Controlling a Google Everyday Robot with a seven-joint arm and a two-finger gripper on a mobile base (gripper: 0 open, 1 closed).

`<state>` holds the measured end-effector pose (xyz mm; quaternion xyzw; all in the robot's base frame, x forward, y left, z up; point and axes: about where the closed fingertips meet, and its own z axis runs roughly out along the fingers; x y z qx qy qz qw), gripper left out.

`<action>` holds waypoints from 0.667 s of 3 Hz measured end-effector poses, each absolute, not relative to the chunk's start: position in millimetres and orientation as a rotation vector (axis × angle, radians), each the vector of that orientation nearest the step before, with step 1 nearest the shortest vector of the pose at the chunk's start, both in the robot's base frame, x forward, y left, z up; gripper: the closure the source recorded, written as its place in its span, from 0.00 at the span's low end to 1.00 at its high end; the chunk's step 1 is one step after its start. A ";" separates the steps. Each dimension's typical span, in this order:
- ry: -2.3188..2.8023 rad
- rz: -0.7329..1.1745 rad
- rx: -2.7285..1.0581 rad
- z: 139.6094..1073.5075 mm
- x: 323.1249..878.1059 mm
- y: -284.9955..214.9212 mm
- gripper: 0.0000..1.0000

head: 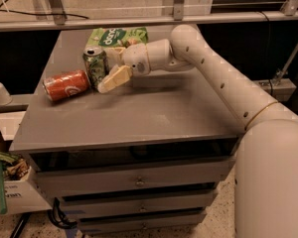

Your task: Move green can near coke can

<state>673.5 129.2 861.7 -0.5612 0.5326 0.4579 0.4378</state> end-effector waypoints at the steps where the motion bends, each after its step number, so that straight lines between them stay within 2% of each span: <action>1: 1.334 1.089 -1.375 872.6 676.5 98.6 0.00; 2: 1.357 0.998 -1.343 884.9 681.8 50.3 0.00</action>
Offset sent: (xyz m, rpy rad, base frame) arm 0.0169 -0.1506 0.0406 -0.0469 -0.1178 -0.2227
